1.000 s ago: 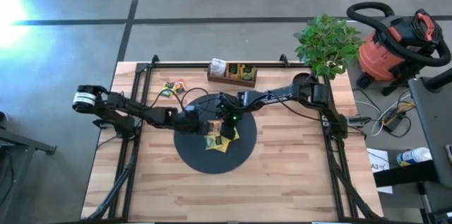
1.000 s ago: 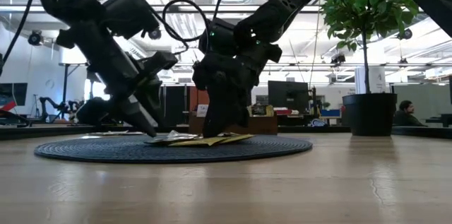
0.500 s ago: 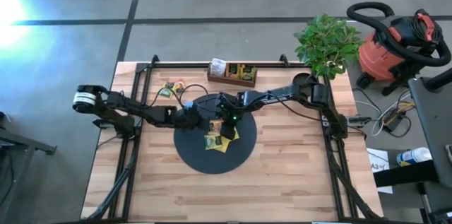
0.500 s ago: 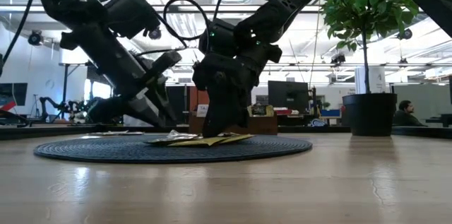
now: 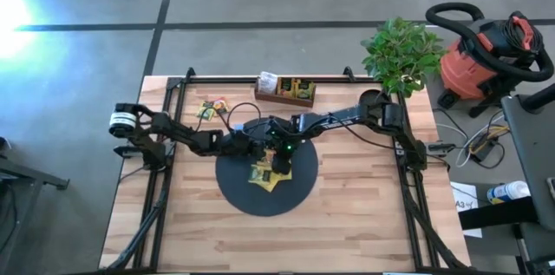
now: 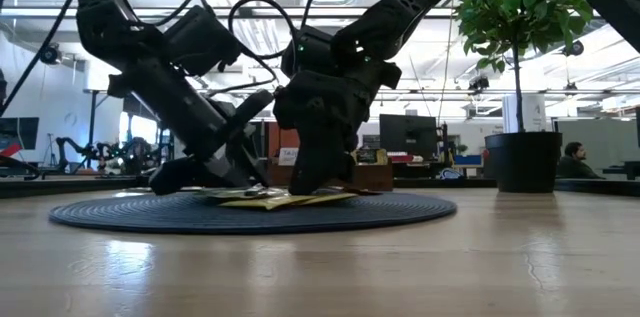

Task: Pick & Place Tea
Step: Put the yellow tea bag into the middle section of the wooden organizer

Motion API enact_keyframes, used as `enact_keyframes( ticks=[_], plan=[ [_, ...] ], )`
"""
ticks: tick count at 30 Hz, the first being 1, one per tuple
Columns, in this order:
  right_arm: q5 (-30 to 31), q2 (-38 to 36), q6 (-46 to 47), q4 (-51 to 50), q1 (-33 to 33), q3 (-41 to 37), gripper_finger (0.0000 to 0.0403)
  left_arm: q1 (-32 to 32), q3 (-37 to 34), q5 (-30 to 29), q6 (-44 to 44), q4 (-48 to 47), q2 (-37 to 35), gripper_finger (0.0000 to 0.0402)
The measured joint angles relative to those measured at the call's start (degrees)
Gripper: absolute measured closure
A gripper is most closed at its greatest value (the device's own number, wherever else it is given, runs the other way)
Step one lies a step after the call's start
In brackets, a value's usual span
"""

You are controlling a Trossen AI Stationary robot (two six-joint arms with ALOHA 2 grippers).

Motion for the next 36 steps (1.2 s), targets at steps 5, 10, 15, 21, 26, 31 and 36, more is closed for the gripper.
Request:
enact_keyframes(
  ticks=[5,10,15,21,26,31,36],
  plan=[
    [0.1,0.0,0.0,-0.2,0.0,0.0,0.0341,0.0,-0.1,2.2,0.3,-0.4,-1.0,0.0291],
    [0.5,0.0,0.0,-0.1,0.0,0.0,0.0344,0.0,-0.1,2.6,0.5,-0.4,-1.1,0.0291],
    [0.6,0.0,0.0,-0.1,0.0,0.0,0.0344,0.0,-0.1,3.0,2.6,-0.9,-2.0,0.0291],
    [1.4,0.1,0.6,0.8,-0.1,0.2,0.0344,-0.1,0.8,3.2,6.0,-1.8,-3.2,0.0291],
    [1.4,0.1,0.6,0.7,-0.1,0.2,0.0344,-0.1,1.3,4.7,6.4,-1.9,-3.1,0.0291],
    [1.3,0.1,0.5,0.6,-0.1,0.2,0.0343,-0.1,1.3,5.0,7.9,-2.2,-3.1,0.0291],
    [1.1,0.0,0.5,0.4,-0.1,0.2,0.0342,-0.1,1.3,5.2,9.2,-3.3,-3.1,0.0291]
  ],
)
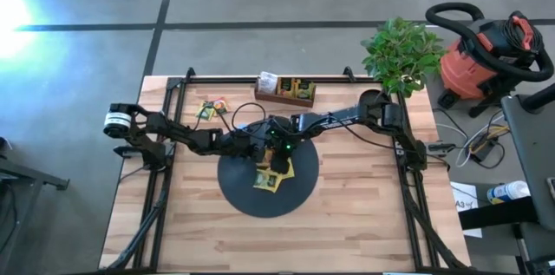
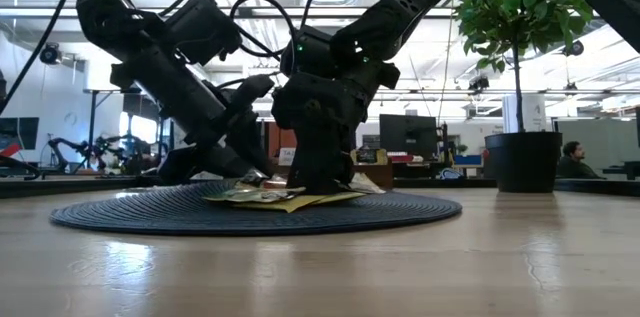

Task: Pick & Place Tea
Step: Put the yellow tea bag into the middle section of the wooden organizer

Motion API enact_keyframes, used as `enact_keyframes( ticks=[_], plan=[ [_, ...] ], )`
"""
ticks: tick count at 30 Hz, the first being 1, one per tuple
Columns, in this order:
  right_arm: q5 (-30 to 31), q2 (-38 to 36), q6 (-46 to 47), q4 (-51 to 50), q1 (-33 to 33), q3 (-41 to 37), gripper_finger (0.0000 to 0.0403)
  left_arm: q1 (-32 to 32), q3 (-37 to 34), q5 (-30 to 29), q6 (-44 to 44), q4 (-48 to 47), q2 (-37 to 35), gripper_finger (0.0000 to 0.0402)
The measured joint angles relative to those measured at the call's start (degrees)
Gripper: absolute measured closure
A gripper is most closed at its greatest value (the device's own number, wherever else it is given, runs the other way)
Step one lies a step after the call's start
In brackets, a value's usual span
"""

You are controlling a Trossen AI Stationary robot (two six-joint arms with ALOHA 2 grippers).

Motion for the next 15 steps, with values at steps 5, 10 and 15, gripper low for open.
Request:
enact_keyframes(
  ticks=[5,10,15],
  plan=[
    [0.0,0.0,0.0,-0.3,0.0,0.1,0.0342,0.0,0.2,0.0,1.1,-0.2,0.0,0.0291],
    [0.0,0.0,0.0,-0.7,0.0,0.6,0.0342,0.0,1.0,-0.1,1.7,-2.0,-0.1,0.0291],
    [-0.1,0.0,0.0,-0.9,0.0,0.8,0.0339,0.0,1.7,-0.1,2.3,-4.4,-0.1,0.0291]
  ],
)
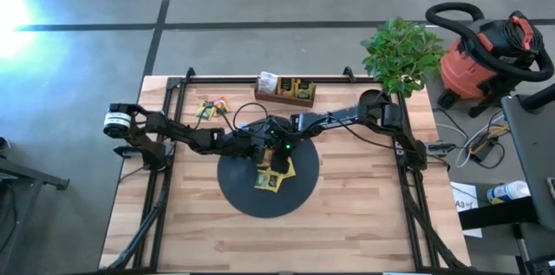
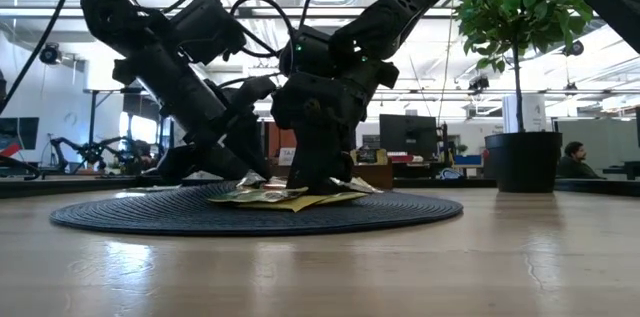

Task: Pick & Place Tea
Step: Put the yellow tea bag into the middle section of the wooden organizer

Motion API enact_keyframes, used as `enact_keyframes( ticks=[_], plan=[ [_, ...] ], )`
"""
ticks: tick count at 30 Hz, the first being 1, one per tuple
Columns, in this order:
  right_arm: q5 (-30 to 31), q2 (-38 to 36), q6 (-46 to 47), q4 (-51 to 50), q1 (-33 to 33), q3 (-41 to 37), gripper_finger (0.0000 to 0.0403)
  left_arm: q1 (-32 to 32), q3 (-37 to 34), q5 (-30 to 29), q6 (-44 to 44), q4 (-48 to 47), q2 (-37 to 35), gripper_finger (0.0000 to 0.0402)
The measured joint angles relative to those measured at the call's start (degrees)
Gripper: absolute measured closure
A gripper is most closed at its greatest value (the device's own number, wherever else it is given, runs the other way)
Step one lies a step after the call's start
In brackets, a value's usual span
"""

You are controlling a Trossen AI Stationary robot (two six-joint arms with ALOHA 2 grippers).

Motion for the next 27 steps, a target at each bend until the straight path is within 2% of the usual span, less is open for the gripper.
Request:
enact_keyframes(
  ticks=[16,27],
  plan=[
    [-0.1,0.0,0.0,-0.6,0.0,0.1,0.0342,0.0,2.0,-1.3,2.8,-4.6,-0.3,0.0291],
    [-0.2,0.0,0.0,-0.6,0.0,0.1,0.0342,0.1,2.4,-0.6,5.4,-8.6,-4.0,0.0291]
  ],
)
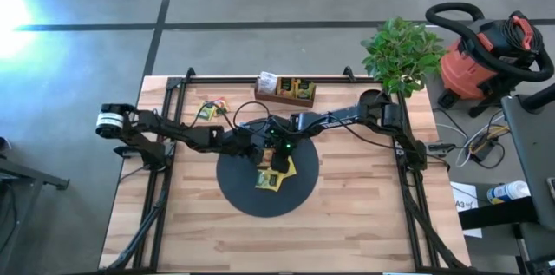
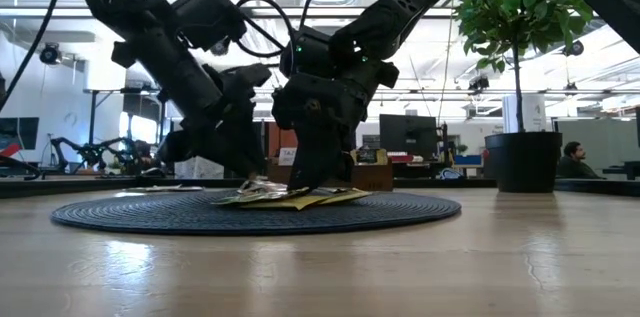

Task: Pick & Place Tea
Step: Put the yellow tea bag into the middle section of the wooden organizer

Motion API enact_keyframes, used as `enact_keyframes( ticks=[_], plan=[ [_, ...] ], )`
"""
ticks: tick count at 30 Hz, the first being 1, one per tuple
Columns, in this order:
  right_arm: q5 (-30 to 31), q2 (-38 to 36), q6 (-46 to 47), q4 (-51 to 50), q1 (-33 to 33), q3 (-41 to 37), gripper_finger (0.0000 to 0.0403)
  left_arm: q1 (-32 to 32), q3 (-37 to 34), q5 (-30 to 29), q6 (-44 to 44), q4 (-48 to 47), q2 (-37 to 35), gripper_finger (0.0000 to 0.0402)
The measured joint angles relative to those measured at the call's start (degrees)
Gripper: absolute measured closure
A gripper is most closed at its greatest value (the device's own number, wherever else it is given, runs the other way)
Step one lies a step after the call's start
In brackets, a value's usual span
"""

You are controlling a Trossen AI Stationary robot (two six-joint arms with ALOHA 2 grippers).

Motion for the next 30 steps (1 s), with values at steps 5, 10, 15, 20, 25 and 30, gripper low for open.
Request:
enact_keyframes(
  ticks=[5,10,15,20,25,30],
  plan=[
    [-0.1,0.0,0.0,0.0,0.0,0.0,0.0343,0.0,0.0,-1.6,0.0,-3.5,0.0,0.0291],
    [-0.1,0.0,0.0,0.0,0.0,0.0,0.0342,0.1,0.0,-3.5,-0.6,-6.1,0.0,0.0291],
    [-0.1,0.0,0.2,0.0,0.0,0.0,0.0343,0.1,0.0,-3.1,-1.1,-6.0,0.0,0.0291],
    [-0.1,0.0,0.2,0.0,0.0,0.0,0.0342,0.1,0.0,-2.4,-1.2,-5.6,0.0,0.0291],
    [-0.1,0.0,0.3,0.0,0.0,0.0,0.0343,0.2,0.0,-2.5,0.7,-2.8,0.0,0.0291],
    [-0.1,0.0,0.4,0.0,0.0,0.0,0.0342,0.2,-0.5,-2.6,1.0,-2.6,0.6,0.0291]
  ],
)
